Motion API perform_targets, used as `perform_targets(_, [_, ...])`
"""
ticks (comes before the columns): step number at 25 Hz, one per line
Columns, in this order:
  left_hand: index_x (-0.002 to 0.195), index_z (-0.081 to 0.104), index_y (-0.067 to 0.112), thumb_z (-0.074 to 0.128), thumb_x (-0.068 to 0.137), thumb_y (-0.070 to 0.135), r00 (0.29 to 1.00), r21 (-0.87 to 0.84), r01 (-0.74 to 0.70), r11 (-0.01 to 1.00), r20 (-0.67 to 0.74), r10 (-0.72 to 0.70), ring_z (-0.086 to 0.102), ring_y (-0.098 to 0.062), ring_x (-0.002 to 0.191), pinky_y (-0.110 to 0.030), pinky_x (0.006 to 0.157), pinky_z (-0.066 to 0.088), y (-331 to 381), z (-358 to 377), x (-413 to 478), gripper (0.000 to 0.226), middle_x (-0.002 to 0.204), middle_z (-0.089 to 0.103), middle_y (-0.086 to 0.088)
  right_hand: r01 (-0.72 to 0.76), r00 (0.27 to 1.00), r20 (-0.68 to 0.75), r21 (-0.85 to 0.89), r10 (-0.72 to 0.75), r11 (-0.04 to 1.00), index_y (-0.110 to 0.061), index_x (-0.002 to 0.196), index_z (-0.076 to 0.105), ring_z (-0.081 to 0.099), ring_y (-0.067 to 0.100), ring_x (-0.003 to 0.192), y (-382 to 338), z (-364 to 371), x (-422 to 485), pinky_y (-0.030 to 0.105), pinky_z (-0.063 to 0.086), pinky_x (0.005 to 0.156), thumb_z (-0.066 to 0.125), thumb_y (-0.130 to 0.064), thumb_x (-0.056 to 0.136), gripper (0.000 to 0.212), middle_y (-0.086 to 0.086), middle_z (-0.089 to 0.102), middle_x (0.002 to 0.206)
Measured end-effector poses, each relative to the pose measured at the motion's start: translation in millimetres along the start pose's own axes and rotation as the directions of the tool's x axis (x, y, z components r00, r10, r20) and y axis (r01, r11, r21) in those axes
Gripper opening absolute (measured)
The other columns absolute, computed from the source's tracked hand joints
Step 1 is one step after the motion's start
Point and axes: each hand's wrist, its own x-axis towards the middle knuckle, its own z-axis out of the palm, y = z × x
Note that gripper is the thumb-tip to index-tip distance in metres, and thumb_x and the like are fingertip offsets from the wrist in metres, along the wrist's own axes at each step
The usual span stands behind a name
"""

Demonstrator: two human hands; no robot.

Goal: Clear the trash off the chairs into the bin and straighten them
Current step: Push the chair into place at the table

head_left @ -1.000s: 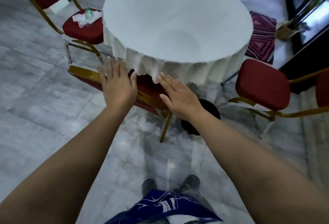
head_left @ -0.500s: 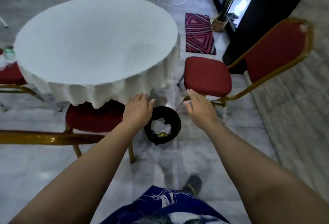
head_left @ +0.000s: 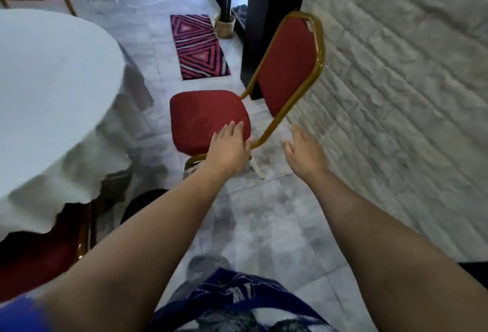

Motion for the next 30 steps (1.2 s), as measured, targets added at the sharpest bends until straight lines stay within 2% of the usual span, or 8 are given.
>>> perform_targets(4, [0.152, 0.018, 0.012, 0.027, 0.101, 0.046, 0.994, 0.000, -0.109, 0.994, -0.026, 0.109, 0.015, -0.027, 0.147, -0.045, 0.120, 0.012, 44.7, 13.5, 75.7, 0.061, 0.160, 0.018, -0.012, -0.073, 0.995, -0.064, 0.014, 0.074, 0.997, -0.007, 0.143, 0.040, 0.048, 0.035, 0.129, 42.5, -16.1, 62.7, 0.044, 0.040, 0.105, 0.041, -0.031, 0.101, 0.048, 0.017, 0.050, 0.143])
perform_targets(9, [0.154, 0.005, 0.014, 0.022, 0.101, 0.048, 0.991, -0.023, -0.135, 0.991, 0.003, 0.135, 0.005, -0.024, 0.149, -0.042, 0.121, 0.005, 73.0, 27.0, 183.0, 0.065, 0.162, 0.007, -0.009, -0.068, 0.980, -0.181, 0.058, 0.077, 0.996, -0.012, 0.149, 0.034, 0.037, 0.027, 0.140, 80.4, -36.3, 176.1, 0.044, 0.034, 0.114, 0.036, -0.032, 0.103, 0.051, 0.010, 0.039, 0.154])
perform_targets(11, [0.154, 0.003, 0.014, 0.022, 0.101, 0.048, 0.992, -0.076, -0.120, 0.990, 0.016, 0.122, 0.003, -0.024, 0.149, -0.043, 0.121, 0.005, 79.5, 25.3, 228.9, 0.066, 0.162, 0.005, -0.009, -0.083, 0.978, -0.182, 0.088, 0.098, 0.993, -0.016, 0.152, 0.029, 0.031, 0.025, 0.144, 91.8, -44.2, 230.4, 0.044, 0.030, 0.117, 0.032, -0.034, 0.103, 0.052, 0.006, 0.033, 0.158])
perform_targets(14, [0.154, 0.003, 0.011, 0.022, 0.102, 0.046, 0.991, -0.063, -0.128, 0.990, 0.036, 0.130, 0.001, -0.024, 0.149, -0.043, 0.121, 0.005, 91.7, 24.8, 287.7, 0.066, 0.162, 0.003, -0.010, -0.139, 0.974, -0.159, 0.155, 0.164, 0.978, -0.017, 0.154, 0.024, 0.025, 0.023, 0.148, 109.4, -54.5, 304.7, 0.040, 0.023, 0.120, 0.029, -0.037, 0.104, 0.054, 0.005, 0.026, 0.161])
perform_targets(18, [0.154, 0.001, 0.011, 0.023, 0.102, 0.046, 0.987, -0.080, -0.131, 0.988, 0.082, 0.138, -0.002, -0.023, 0.149, -0.041, 0.121, 0.002, 112.1, 35.3, 349.7, 0.067, 0.162, 0.001, -0.008, -0.158, 0.966, -0.176, 0.187, 0.191, 0.970, -0.017, 0.155, 0.023, 0.022, 0.022, 0.149, 130.8, -60.1, 373.0, 0.038, 0.018, 0.120, 0.026, -0.039, 0.105, 0.055, 0.005, 0.023, 0.162])
perform_targets(21, [0.154, 0.000, 0.012, 0.021, 0.101, 0.049, 0.980, -0.077, -0.162, 0.984, 0.101, 0.169, -0.003, -0.021, 0.149, -0.040, 0.121, 0.001, 136.8, 43.9, 384.8, 0.068, 0.163, 0.000, -0.007, -0.115, 0.984, -0.114, 0.159, 0.133, 0.981, -0.017, 0.155, 0.020, 0.019, 0.020, 0.150, 145.4, -69.0, 416.6, 0.037, 0.018, 0.119, 0.027, -0.039, 0.105, 0.056, 0.004, 0.019, 0.163])
perform_targets(24, [0.154, -0.001, 0.013, 0.021, 0.100, 0.051, 0.982, -0.114, -0.174, 0.978, 0.059, 0.182, -0.005, -0.019, 0.149, -0.038, 0.120, -0.001, 158.4, 52.9, 414.2, 0.070, 0.163, -0.002, -0.006, -0.043, 0.997, -0.065, 0.120, 0.051, 0.992, -0.019, 0.156, 0.017, 0.017, 0.018, 0.151, 153.3, -77.2, 460.6, 0.037, 0.016, 0.121, 0.027, -0.037, 0.105, 0.056, 0.002, 0.015, 0.164])
perform_targets(30, [0.153, -0.006, 0.011, 0.021, 0.100, 0.051, 0.993, -0.181, -0.054, 0.982, -0.116, 0.033, -0.008, -0.016, 0.149, -0.037, 0.122, 0.003, 207.8, 80.4, 451.6, 0.072, 0.162, -0.006, -0.007, 0.248, 0.965, 0.056, 0.104, -0.254, 0.963, -0.019, 0.156, 0.022, 0.016, 0.018, 0.151, 158.8, -79.7, 544.8, 0.037, 0.016, 0.121, 0.028, -0.034, 0.105, 0.053, 0.001, 0.016, 0.164])
